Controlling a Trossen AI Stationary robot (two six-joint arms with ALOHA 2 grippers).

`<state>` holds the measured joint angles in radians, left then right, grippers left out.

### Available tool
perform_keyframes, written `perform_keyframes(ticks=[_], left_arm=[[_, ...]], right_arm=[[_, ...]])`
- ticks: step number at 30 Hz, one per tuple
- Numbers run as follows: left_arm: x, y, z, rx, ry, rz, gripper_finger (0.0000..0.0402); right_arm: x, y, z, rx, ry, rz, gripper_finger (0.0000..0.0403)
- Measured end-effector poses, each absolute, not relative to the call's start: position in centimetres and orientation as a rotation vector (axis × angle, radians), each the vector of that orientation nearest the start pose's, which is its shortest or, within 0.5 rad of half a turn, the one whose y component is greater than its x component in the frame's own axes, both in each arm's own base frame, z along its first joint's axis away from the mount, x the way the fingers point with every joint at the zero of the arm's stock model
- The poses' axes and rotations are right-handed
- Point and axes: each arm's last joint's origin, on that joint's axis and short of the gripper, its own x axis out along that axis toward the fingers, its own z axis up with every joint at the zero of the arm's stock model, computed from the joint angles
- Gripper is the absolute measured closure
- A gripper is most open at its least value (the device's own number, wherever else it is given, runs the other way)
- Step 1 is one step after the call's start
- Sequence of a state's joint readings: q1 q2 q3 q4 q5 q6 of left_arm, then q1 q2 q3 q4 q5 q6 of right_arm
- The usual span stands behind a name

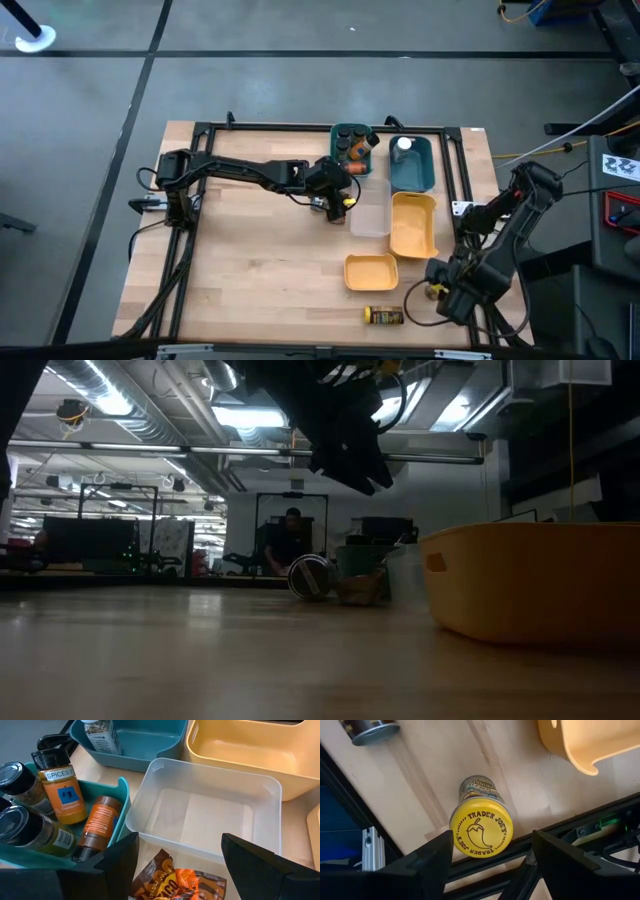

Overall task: Sort spices by type
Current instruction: Put the yellow seasoning into the big yellow bin

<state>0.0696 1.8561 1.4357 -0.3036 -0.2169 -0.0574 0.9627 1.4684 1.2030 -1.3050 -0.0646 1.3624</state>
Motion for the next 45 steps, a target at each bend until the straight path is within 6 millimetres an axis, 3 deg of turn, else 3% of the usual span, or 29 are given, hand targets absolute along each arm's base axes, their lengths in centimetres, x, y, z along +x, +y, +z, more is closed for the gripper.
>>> perform_keyframes(ticks=[23,31,45], left_arm=[[41.3,3.5,24.8,-0.028,0.713,0.305,0.0137],[41.3,3.5,24.8,-0.047,0.71,0.312,0.0137],[41.3,3.5,24.8,-0.05,0.71,0.313,0.0137]], right_arm=[[13.9,20.3,26.3,0.342,1.599,-0.291,0.0134],[13.9,20.3,24.7,0.353,1.605,-0.282,0.0134],[13.9,20.2,24.6,0.35,1.59,-0.282,0.0134]])
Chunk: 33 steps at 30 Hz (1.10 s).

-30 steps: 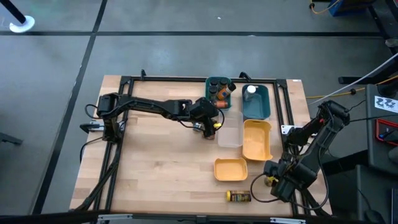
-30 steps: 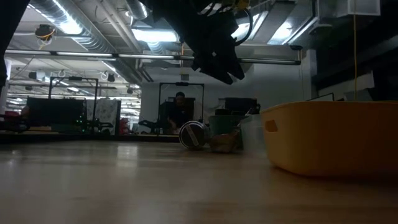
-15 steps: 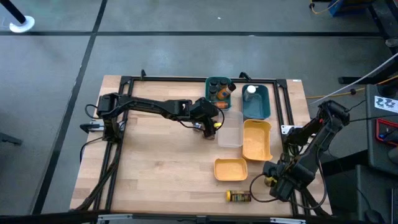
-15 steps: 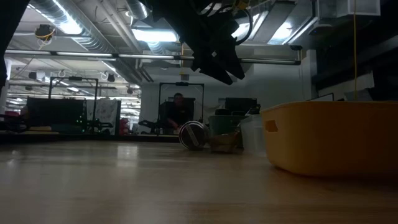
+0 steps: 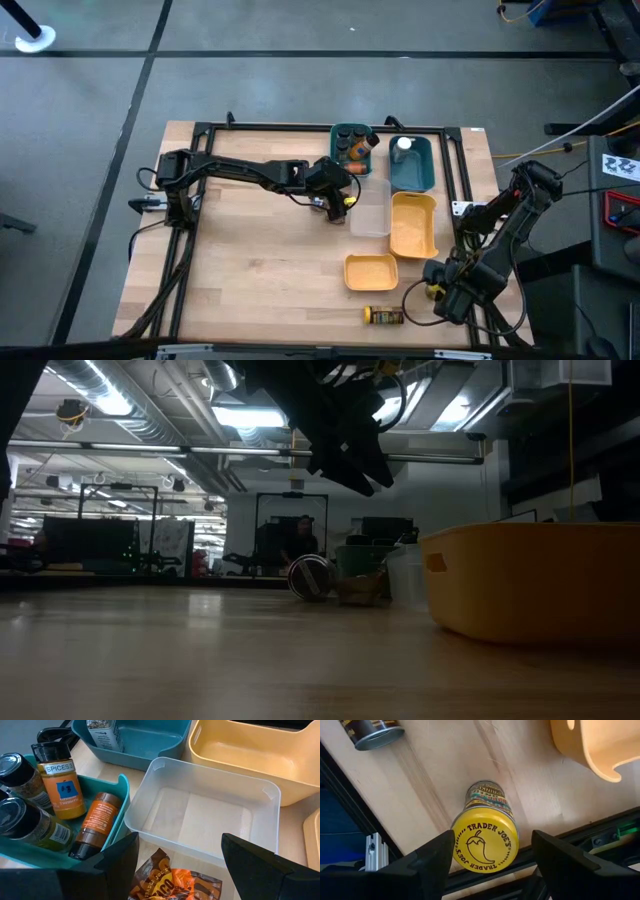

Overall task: Sort spices by type
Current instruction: Put the yellow seasoning into the big yellow bin

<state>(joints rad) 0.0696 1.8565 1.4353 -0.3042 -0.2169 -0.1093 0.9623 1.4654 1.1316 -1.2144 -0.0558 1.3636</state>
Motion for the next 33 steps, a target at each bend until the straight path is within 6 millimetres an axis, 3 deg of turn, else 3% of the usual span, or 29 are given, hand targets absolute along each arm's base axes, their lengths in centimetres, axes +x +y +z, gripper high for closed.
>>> perform_keyframes(ticks=[33], left_arm=[[41.3,3.5,24.77,-0.05,0.709,0.313,0.0137]], right_arm=[[14.05,20.32,24.92,0.344,1.568,-0.284,0.0134]])
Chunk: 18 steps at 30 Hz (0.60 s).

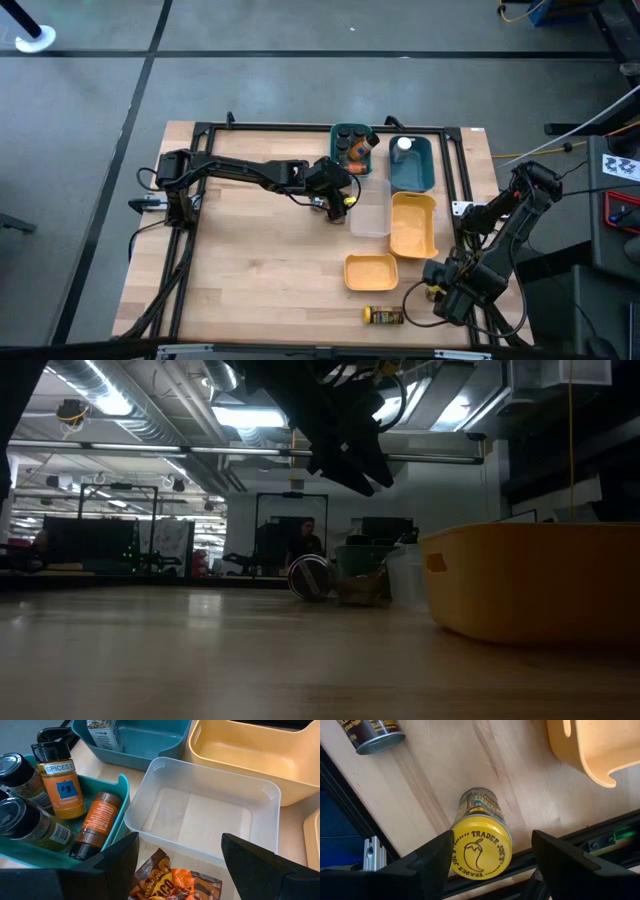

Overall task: Sort spices by type
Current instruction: Put the yellow seasoning into the big yellow bin

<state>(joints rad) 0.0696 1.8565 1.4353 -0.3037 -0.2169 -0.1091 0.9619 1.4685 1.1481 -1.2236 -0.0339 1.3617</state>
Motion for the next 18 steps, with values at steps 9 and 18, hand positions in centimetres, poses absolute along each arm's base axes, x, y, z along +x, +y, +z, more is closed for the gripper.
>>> perform_keyframes(ticks=[9,18], left_arm=[[41.3,3.5,24.78,-0.05,0.709,0.313,0.0137],[41.3,3.5,24.78,-0.05,0.709,0.313,0.0137]], right_arm=[[14.11,20.28,24.94,0.335,1.544,-0.29,0.0134],[14.11,20.27,24.95,0.324,1.545,-0.278,0.0134]])
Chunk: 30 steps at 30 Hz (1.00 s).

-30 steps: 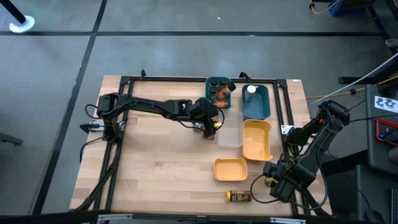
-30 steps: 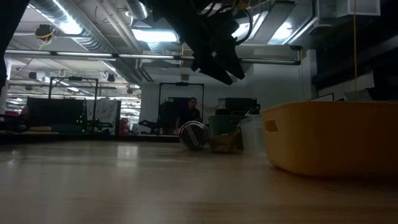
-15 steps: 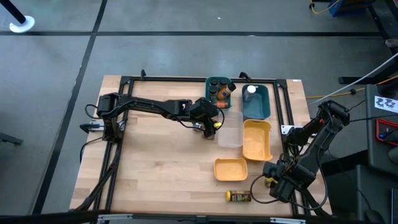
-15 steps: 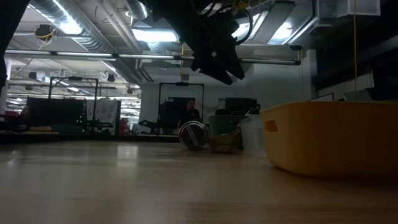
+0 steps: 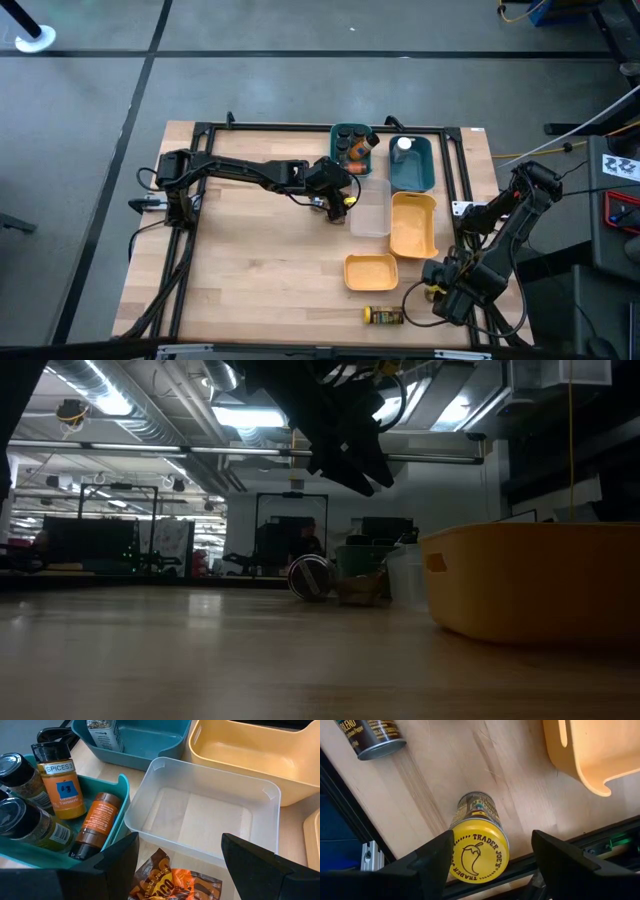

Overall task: Sort spices by type
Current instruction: Put the yellow seasoning into the big yellow bin

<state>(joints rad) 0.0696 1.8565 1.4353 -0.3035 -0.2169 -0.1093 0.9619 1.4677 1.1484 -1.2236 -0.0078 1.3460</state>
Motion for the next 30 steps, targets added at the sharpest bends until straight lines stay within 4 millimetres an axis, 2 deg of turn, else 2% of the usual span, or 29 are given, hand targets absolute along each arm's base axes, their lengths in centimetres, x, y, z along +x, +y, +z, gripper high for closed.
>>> perform_keyframes(ticks=[5,12,30], left_arm=[[41.3,3.5,24.8,-0.05,0.709,0.313,0.0137],[41.3,3.5,24.8,-0.05,0.709,0.313,0.0137],[41.3,3.5,24.8,-0.05,0.709,0.313,0.0137]], right_arm=[[14.1,20.3,25.1,0.308,1.548,-0.263,0.0134],[14.5,20.7,26.8,0.308,1.495,-0.222,0.0134],[14.1,20.7,26.7,0.345,1.61,-0.202,0.0134]])
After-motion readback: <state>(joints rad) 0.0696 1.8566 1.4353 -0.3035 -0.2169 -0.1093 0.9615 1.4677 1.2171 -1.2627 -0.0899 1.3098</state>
